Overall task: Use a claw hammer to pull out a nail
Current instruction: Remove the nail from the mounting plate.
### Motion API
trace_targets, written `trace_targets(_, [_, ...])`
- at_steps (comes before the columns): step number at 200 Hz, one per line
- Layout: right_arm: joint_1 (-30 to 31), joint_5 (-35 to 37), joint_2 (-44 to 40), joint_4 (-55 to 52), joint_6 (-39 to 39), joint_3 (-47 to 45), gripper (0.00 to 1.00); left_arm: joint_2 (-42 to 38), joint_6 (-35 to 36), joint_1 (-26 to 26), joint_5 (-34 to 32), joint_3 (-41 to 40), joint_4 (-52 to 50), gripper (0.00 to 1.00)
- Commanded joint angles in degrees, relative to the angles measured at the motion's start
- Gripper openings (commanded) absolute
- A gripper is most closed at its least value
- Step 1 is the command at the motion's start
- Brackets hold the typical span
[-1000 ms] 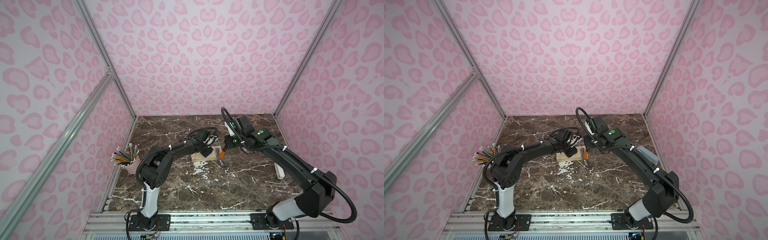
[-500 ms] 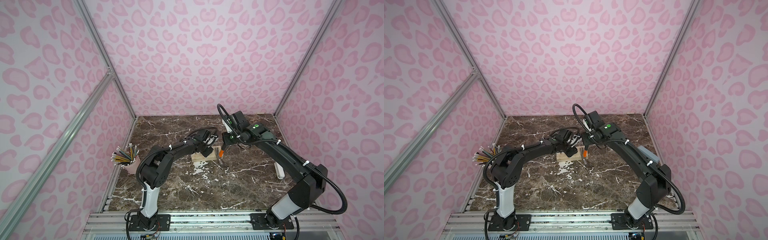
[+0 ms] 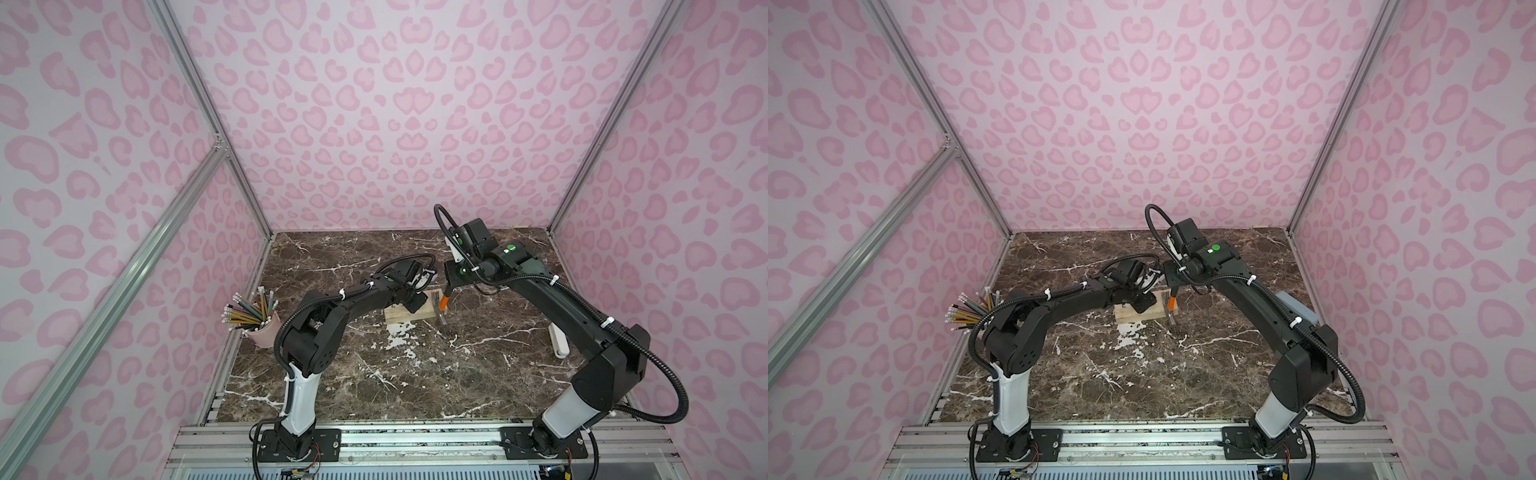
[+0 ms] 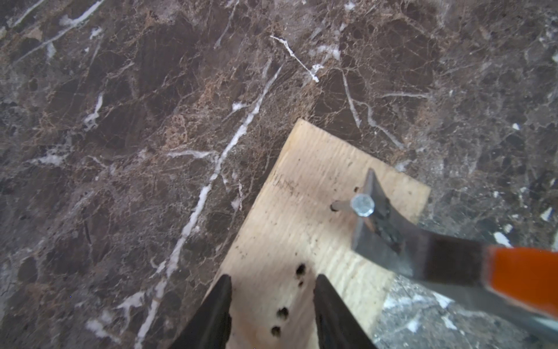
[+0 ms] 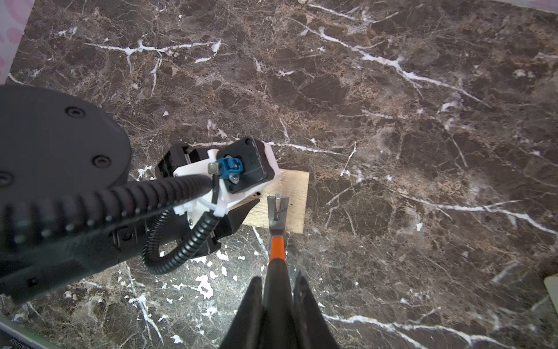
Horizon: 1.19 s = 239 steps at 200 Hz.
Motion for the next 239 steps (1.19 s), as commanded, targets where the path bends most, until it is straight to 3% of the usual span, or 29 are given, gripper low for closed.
trace_targets(1, [-0.1,1.1,0.5,3.8,0.0,1.6,0.00,1.2,0.9,-0.1,-3.2,-0.4,-5.6,0.47])
trace_targets(97, [-1.8,-1.0,7.1,-2.8,-0.7,12.4,0.00,1.4,1.1,-0.4,-4.5,-0.3,-5.9,0.47])
trace_targets(132, [-1.8,-4.1,7.8,-1.7,-1.4,12.2,0.00,1.7,1.1,-0.6,-4.8,-0.3,-5.8,0.47])
trace_targets(163, [0.5,-2.3,4.5,4.6,-1.5,6.1,0.00,1.8,0.8,-0.8,-4.9,-0.2,-5.9,0.47])
trace_targets(239, [2.6,2.2,-9.8,25.5,0.8,-18.3,0.00,2.2,-0.3,-0.9,-5.5,-0.7,-6.1,0.46])
